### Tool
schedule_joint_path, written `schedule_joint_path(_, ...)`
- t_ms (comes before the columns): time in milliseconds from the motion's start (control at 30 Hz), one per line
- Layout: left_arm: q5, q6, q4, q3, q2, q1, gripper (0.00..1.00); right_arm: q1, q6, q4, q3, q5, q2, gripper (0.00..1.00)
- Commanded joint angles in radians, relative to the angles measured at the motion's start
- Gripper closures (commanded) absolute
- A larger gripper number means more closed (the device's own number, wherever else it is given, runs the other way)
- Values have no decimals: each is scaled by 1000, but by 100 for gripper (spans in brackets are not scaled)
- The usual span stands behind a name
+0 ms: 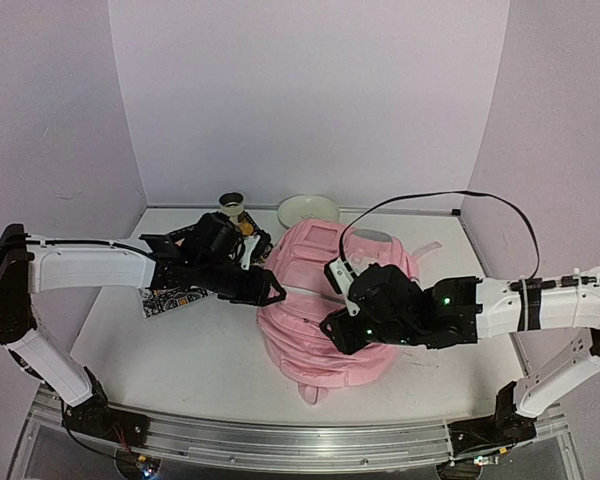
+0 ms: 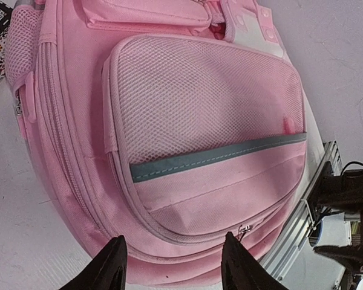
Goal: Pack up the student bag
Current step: Zip the upper front pocket of the student bag.
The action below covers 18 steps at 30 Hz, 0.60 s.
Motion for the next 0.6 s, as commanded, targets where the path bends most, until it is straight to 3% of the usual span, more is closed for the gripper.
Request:
schedule_joint_path(0,6,-34,62,25,39,7,47,14,-26,15,39,-34,57,59)
schedule_joint_path(400,19,-44,75,23,104,7,49,15,-16,97,54,-4,190,68)
schedule_joint_path(567,51,-58,99,12,118,7,55,15,-2,103,51,7,205,69)
